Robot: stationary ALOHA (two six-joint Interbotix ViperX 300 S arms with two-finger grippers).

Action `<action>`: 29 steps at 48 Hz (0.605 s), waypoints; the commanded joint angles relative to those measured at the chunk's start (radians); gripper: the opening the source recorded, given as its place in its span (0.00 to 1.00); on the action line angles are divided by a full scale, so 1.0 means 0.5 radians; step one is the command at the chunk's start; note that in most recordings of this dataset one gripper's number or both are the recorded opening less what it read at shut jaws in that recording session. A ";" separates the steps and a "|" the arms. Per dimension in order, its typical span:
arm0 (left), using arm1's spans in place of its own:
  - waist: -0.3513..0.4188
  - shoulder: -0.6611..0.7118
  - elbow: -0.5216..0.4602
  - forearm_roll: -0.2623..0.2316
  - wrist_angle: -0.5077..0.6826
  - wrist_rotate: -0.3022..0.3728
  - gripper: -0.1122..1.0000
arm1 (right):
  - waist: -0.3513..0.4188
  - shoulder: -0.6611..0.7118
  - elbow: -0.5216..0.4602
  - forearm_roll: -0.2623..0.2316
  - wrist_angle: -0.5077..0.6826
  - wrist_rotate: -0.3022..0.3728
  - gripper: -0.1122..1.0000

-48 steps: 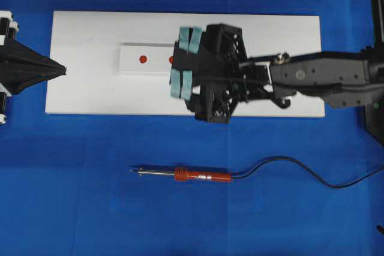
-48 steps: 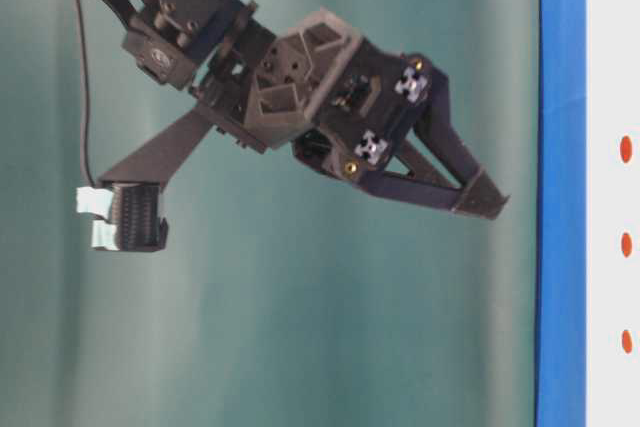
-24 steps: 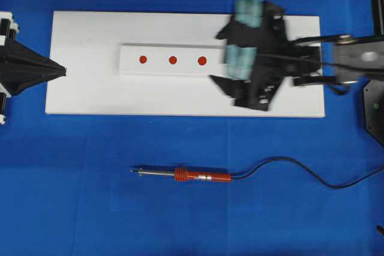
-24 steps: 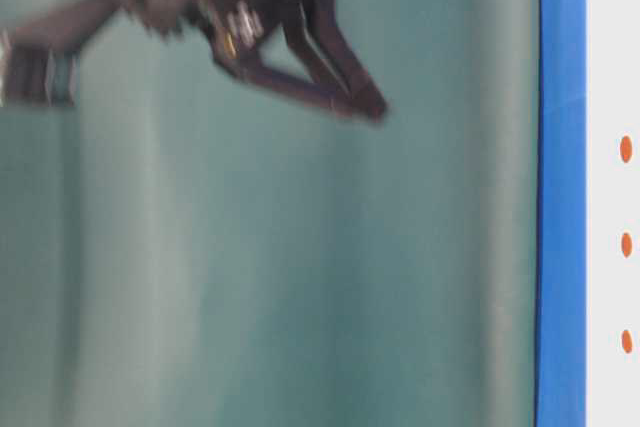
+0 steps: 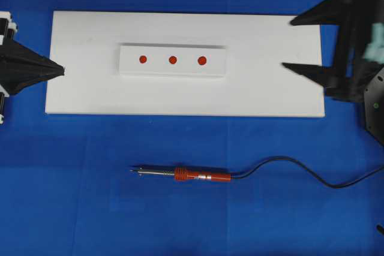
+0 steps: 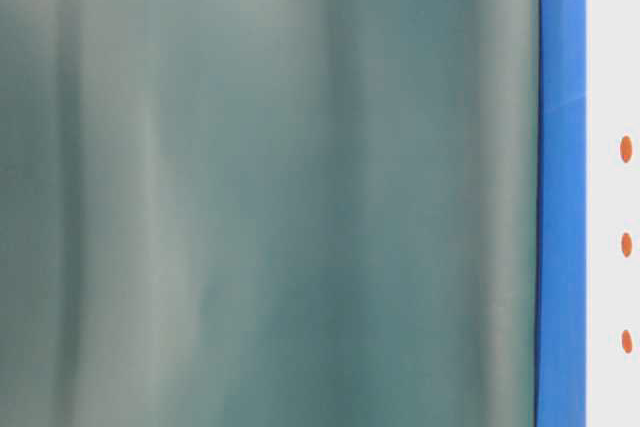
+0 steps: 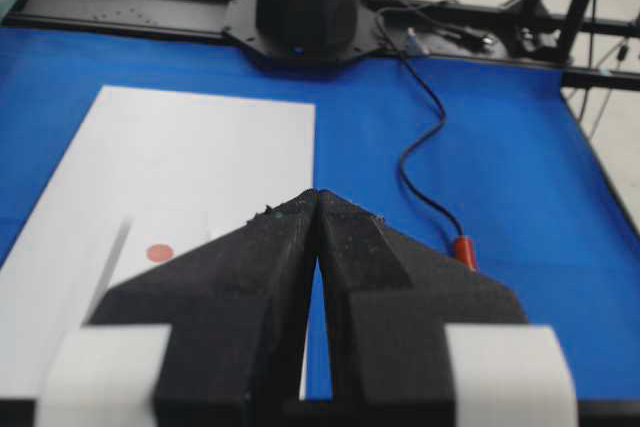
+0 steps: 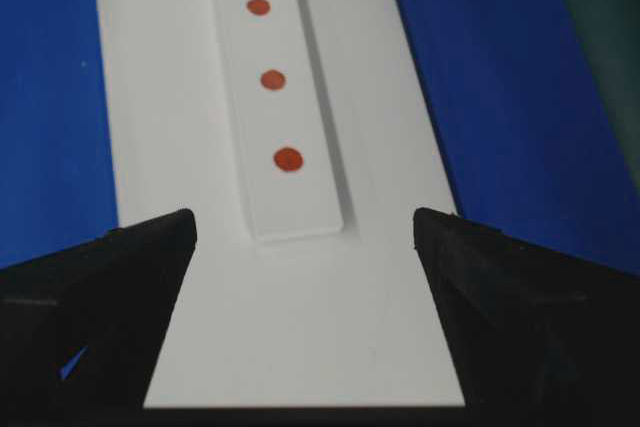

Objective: Touch the tip of the soldering iron to the mark.

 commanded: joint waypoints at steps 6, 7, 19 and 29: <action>-0.006 0.003 -0.025 0.000 -0.009 0.000 0.10 | -0.003 -0.270 0.184 -0.003 0.000 0.006 0.87; -0.006 0.003 -0.025 0.000 -0.015 0.000 0.10 | -0.003 -0.295 0.206 0.000 -0.003 0.006 0.87; -0.006 0.003 -0.021 0.000 -0.009 -0.003 0.10 | -0.003 -0.433 0.439 0.012 -0.061 0.028 0.87; -0.006 0.003 -0.021 0.000 -0.009 -0.003 0.10 | -0.003 -0.436 0.558 0.015 -0.160 0.074 0.84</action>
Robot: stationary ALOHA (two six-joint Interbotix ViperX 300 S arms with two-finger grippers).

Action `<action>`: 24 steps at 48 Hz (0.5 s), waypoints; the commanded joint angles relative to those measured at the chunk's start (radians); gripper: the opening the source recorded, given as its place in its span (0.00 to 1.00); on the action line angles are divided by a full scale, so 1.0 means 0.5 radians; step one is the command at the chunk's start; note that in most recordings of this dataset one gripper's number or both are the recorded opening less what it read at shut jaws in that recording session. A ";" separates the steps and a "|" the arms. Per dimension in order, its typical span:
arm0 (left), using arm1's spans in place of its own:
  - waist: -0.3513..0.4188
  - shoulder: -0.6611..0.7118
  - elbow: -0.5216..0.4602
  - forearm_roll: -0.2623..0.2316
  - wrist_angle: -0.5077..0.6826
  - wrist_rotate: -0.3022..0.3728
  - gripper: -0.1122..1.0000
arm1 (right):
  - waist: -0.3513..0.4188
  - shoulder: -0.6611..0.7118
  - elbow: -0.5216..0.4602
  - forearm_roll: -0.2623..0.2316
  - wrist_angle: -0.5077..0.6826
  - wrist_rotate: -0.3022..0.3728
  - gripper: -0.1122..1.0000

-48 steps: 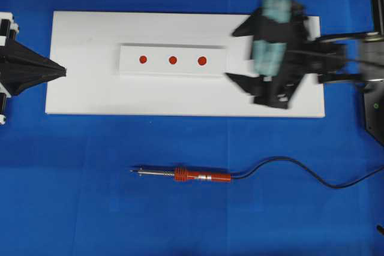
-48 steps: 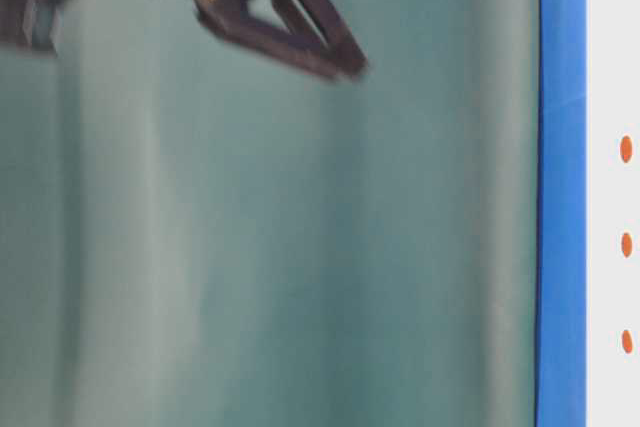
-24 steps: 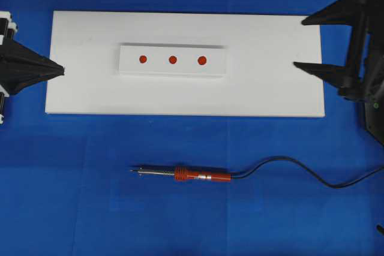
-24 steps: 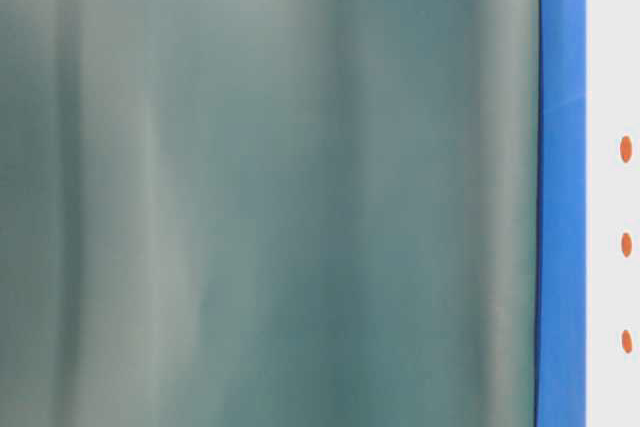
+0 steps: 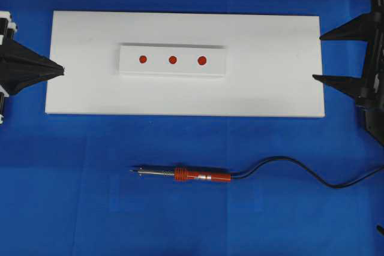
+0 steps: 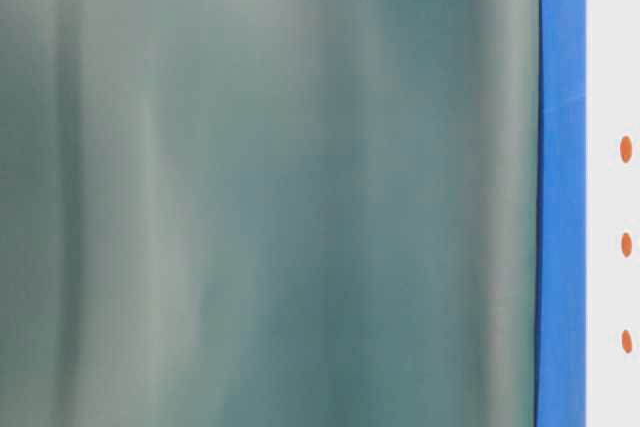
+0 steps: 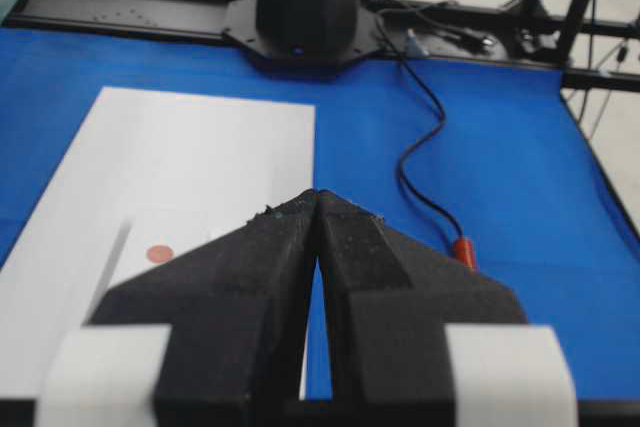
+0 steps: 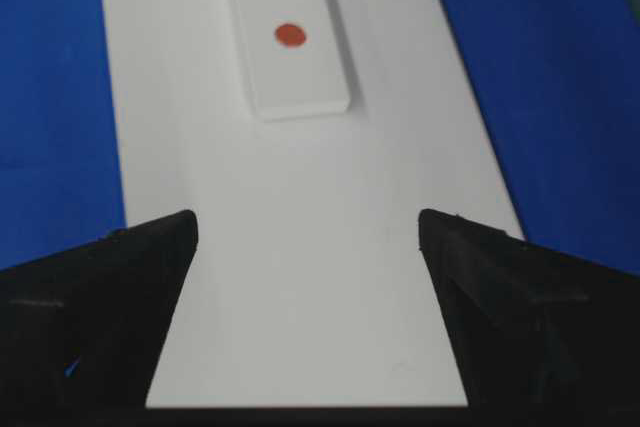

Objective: Touch the tip of the soldering iron to the mark.

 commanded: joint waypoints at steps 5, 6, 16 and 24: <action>-0.006 0.012 -0.018 0.000 -0.009 -0.003 0.10 | -0.003 0.003 0.025 0.009 -0.089 0.015 0.81; -0.006 0.015 -0.018 0.000 -0.009 -0.003 0.10 | -0.003 0.003 0.031 0.009 -0.104 0.018 0.81; -0.006 0.021 -0.015 0.000 -0.009 -0.003 0.10 | -0.009 0.012 0.049 0.009 -0.144 0.025 0.81; -0.006 0.018 -0.012 0.000 -0.009 -0.003 0.10 | -0.021 0.012 0.049 0.009 -0.144 0.021 0.81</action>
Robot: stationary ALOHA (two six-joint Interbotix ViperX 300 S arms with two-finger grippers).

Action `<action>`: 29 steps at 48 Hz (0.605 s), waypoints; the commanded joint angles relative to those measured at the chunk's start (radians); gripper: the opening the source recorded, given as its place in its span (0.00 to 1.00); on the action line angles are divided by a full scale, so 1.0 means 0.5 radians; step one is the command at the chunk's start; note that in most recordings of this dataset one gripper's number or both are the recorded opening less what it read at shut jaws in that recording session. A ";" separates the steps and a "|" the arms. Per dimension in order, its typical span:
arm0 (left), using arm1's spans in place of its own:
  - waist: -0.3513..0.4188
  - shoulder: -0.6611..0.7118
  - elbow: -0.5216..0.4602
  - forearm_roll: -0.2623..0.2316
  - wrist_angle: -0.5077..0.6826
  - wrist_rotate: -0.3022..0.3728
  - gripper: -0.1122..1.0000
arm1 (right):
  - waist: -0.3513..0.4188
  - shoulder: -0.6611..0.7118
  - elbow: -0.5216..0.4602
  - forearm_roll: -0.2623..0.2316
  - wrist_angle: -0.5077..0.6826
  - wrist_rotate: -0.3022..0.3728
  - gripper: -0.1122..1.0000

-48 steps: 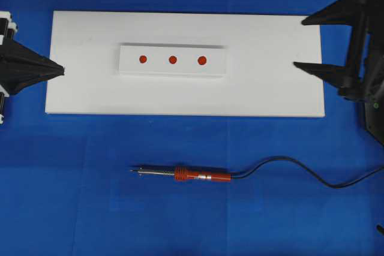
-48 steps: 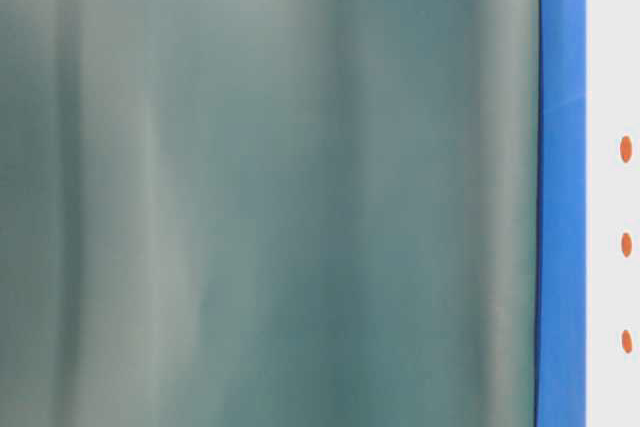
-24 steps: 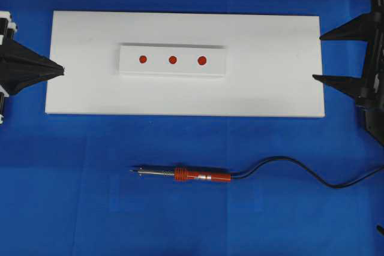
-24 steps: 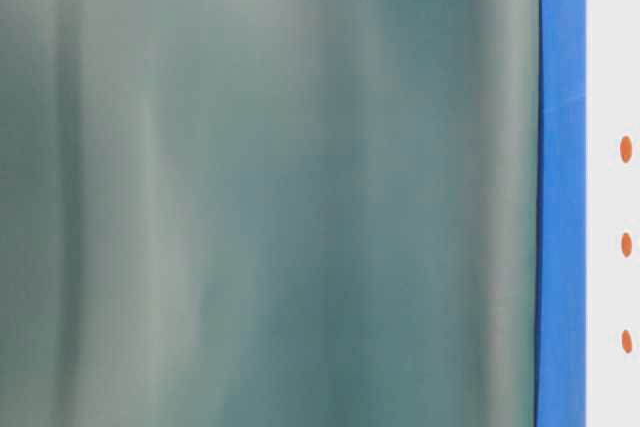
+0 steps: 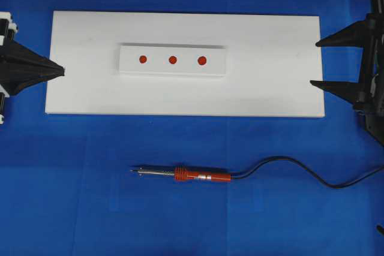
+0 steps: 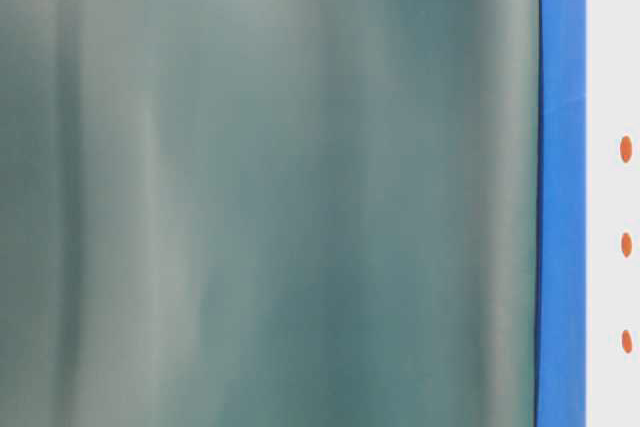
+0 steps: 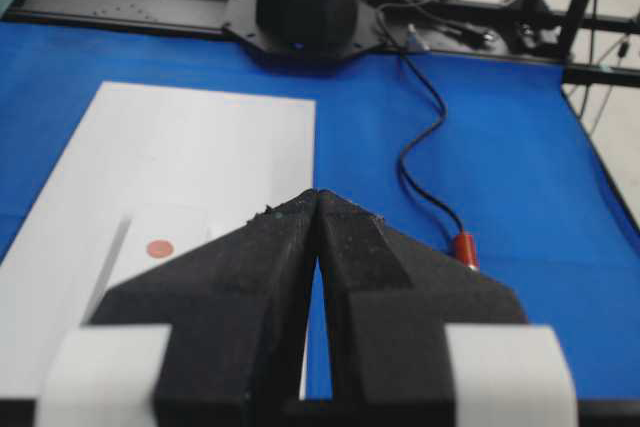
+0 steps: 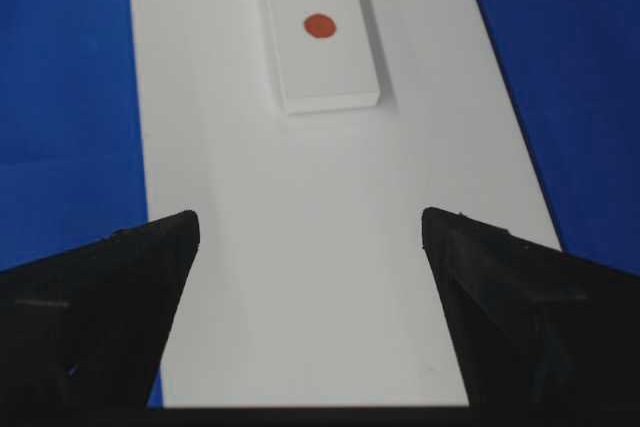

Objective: Touch the tip of the soldering iron to the mark.

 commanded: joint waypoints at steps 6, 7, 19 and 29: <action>-0.006 0.012 -0.021 0.003 -0.009 -0.003 0.10 | -0.018 0.015 -0.021 0.003 -0.018 0.003 0.81; -0.006 0.012 -0.018 0.000 -0.009 -0.003 0.10 | -0.021 0.015 -0.021 0.003 -0.018 0.003 0.81; -0.006 0.009 -0.021 0.000 -0.009 -0.003 0.10 | -0.025 0.025 -0.021 0.003 -0.018 0.003 0.81; -0.003 0.009 -0.021 0.000 -0.015 -0.003 0.10 | -0.025 0.025 -0.021 0.003 -0.018 0.003 0.81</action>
